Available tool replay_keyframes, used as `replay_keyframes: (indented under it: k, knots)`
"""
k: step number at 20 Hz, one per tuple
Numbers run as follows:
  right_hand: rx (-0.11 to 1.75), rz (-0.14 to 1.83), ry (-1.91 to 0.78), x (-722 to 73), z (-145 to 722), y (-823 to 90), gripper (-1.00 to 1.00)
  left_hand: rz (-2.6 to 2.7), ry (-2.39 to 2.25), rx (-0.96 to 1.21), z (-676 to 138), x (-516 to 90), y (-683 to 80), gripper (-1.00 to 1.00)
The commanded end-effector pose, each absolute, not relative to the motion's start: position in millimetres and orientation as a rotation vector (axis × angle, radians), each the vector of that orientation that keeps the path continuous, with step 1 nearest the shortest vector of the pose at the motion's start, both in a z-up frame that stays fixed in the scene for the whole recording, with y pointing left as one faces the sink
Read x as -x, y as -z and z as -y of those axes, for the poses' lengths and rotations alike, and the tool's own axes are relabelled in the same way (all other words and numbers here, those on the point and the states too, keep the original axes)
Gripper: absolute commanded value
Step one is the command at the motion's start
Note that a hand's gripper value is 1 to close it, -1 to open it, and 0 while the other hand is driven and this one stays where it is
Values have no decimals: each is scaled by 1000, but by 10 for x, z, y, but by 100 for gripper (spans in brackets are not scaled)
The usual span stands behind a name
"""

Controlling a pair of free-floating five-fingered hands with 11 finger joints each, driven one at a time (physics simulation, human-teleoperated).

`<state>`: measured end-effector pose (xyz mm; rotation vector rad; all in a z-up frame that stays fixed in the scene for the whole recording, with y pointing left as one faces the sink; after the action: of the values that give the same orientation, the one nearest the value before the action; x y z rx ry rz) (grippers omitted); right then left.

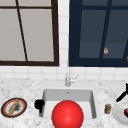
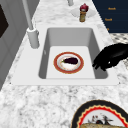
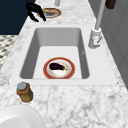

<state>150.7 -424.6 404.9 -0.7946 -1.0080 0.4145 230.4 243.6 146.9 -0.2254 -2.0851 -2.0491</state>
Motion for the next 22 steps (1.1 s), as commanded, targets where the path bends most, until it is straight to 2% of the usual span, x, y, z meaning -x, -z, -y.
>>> replay_keyframes:
  k: [1, 22]
  knots:
    - [716, 1047, -296, -1331, 4218, -4103, -100, 2085, 2049, 225, -2436, -2304, -1469, 0]
    - [787, 966, -35, -1035, 4108, -4710, -100, 2085, 2049, 225, -2436, -2304, -1469, 0]
